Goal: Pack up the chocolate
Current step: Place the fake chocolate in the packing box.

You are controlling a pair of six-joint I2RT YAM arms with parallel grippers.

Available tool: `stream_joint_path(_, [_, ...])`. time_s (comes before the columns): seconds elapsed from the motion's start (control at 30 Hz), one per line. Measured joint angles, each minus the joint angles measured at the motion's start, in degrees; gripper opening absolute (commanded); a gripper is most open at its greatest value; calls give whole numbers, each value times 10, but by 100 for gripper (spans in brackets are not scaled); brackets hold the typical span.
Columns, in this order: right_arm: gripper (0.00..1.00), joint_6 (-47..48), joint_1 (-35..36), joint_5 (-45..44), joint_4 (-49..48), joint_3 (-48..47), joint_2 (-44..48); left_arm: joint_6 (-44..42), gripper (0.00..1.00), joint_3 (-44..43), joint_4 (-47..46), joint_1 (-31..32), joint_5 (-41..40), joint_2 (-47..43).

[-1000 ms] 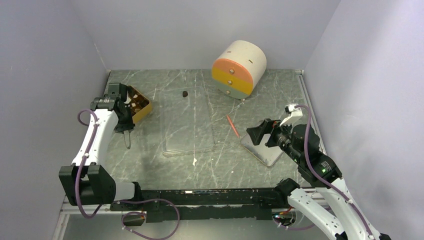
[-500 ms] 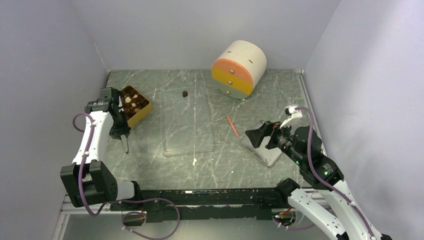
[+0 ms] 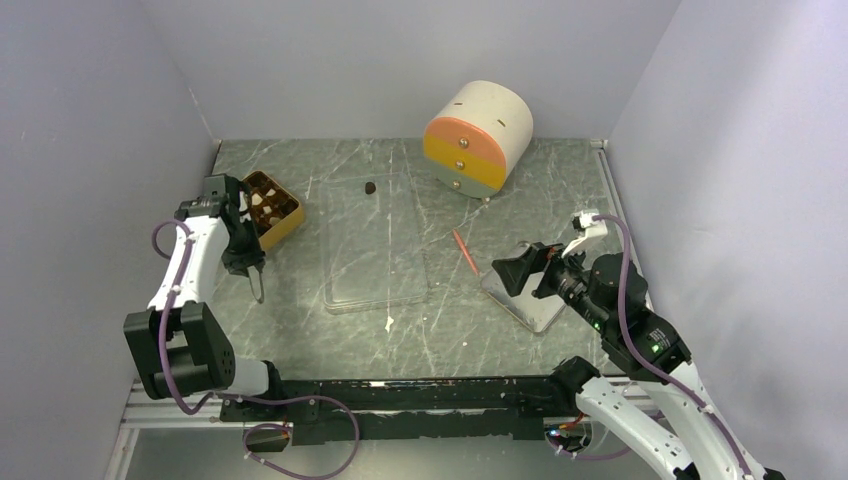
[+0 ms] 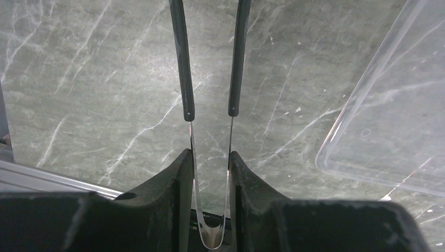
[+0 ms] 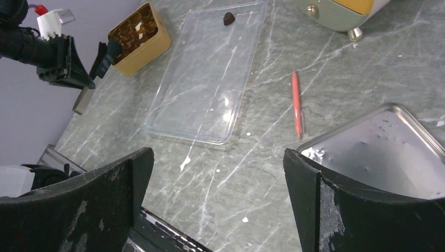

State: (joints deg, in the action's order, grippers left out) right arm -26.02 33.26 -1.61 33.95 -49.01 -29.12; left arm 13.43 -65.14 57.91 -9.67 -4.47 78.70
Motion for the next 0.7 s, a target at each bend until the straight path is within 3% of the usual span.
stream_joint_path(0.7, [100, 16, 3, -26, 3, -9, 0, 3, 40, 0, -28, -1, -11, 18])
